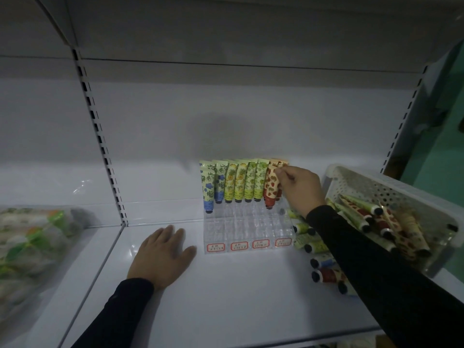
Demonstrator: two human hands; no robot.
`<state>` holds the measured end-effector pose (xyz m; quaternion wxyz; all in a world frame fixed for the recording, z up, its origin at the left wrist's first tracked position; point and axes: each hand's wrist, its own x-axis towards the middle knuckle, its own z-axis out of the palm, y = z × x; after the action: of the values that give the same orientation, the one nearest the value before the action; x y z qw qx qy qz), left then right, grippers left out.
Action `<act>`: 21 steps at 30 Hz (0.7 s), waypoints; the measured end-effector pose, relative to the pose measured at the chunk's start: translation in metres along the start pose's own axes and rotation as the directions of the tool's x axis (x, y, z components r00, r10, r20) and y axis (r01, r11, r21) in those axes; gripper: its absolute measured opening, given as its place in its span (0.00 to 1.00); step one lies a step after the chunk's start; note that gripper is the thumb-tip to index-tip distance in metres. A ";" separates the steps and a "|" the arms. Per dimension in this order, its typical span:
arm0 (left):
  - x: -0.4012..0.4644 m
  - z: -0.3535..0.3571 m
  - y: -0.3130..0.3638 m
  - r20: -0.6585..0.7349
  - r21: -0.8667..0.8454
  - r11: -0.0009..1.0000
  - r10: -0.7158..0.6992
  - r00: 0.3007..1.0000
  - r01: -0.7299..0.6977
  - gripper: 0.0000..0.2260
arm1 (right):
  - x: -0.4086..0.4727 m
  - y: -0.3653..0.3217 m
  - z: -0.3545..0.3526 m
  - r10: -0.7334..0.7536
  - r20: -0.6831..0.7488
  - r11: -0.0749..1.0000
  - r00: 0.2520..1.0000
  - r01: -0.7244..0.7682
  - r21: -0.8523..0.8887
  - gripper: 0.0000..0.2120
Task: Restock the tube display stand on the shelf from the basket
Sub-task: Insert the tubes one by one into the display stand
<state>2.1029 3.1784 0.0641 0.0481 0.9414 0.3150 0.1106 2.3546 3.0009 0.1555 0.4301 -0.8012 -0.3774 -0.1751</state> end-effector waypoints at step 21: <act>0.005 0.008 -0.003 -0.021 0.010 1.000 0.011 1.000 -0.011 0.40 | 0.009 0.000 0.000 -0.009 0.025 0.998 1.000 0.010 -0.066 0.20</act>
<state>2.1067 3.1835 0.0568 0.0395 0.9421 0.3107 0.1193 2.3605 3.0052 0.1605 0.3978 -0.8153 -0.3805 -0.1794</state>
